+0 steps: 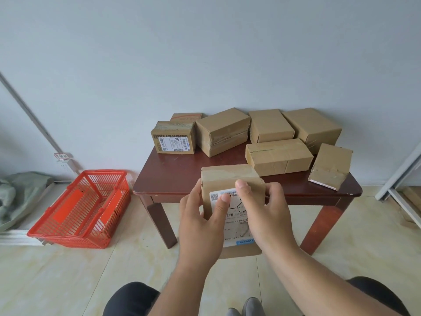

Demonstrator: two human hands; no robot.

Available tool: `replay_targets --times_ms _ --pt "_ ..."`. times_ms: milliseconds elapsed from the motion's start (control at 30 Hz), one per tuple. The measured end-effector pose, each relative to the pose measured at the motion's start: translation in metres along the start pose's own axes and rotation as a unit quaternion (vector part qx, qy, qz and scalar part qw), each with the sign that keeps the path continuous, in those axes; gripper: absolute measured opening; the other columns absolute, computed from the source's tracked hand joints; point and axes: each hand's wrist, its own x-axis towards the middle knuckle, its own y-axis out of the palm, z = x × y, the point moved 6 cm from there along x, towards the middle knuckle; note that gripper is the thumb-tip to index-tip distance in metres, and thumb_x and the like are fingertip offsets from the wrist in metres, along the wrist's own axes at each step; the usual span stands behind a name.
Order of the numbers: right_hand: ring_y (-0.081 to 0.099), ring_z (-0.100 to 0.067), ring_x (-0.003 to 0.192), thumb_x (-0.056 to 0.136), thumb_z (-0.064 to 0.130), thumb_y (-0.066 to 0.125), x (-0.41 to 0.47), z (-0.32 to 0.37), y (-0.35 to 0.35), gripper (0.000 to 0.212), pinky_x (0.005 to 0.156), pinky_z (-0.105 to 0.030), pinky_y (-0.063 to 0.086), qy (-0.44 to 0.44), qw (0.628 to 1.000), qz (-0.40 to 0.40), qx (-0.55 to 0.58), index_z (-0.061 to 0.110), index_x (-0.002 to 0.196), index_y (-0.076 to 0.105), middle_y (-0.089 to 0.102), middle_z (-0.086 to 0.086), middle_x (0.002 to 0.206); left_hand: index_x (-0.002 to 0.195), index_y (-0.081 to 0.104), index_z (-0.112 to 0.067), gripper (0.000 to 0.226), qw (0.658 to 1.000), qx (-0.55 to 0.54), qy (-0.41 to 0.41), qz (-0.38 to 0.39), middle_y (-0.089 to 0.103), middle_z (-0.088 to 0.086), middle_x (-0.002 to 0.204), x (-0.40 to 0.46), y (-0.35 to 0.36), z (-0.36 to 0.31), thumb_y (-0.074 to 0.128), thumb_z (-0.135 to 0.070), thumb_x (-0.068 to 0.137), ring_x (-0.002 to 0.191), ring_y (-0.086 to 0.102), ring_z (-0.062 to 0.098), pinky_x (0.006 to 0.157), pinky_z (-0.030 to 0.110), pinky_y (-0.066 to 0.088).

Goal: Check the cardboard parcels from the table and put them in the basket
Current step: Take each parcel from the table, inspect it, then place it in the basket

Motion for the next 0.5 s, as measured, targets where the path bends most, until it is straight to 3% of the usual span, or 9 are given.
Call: replay_targets --times_ms 133,233,333,500 --pt "0.074 -0.014 0.093 0.069 0.077 0.067 -0.001 0.003 0.003 0.058 0.081 -0.049 0.063 0.029 0.999 0.006 0.04 0.03 0.101 0.055 0.07 0.001 0.111 0.123 0.057 -0.063 0.032 0.998 -0.058 -0.025 0.003 0.06 -0.022 0.125 0.002 0.0 -0.001 0.067 -0.053 0.095 0.12 0.054 -0.011 0.091 0.023 0.052" --pt "0.075 -0.012 0.091 0.081 0.058 0.077 -0.006 0.0 0.005 0.043 0.074 -0.041 0.065 0.041 0.997 0.013 0.066 0.03 0.105 0.055 0.07 -0.002 0.113 0.13 0.057 -0.052 0.037 0.992 -0.111 -0.058 -0.009 0.069 -0.011 0.124 0.003 0.001 0.004 0.07 -0.049 0.095 0.111 0.069 0.006 0.088 0.033 0.061" --pt "0.075 -0.01 0.09 0.09 0.036 0.078 -0.016 -0.009 0.006 0.03 0.068 -0.029 0.06 0.046 0.996 0.017 0.075 0.028 0.107 0.055 0.069 -0.001 0.112 0.127 0.058 -0.043 0.033 0.991 -0.118 -0.069 -0.013 0.075 -0.009 0.113 0.002 0.003 0.008 0.069 -0.032 0.097 0.101 0.073 0.011 0.08 0.031 0.06" --pt "0.075 -0.008 0.089 0.086 0.024 0.079 -0.015 -0.014 0.003 0.032 0.071 -0.026 0.057 0.033 0.997 0.025 0.062 0.029 0.108 0.057 0.072 0.002 0.11 0.12 0.056 -0.037 0.033 0.992 -0.107 -0.069 -0.027 0.072 -0.014 0.111 -0.004 0.002 0.012 0.071 -0.018 0.096 0.098 0.071 -0.001 0.073 0.019 0.057"
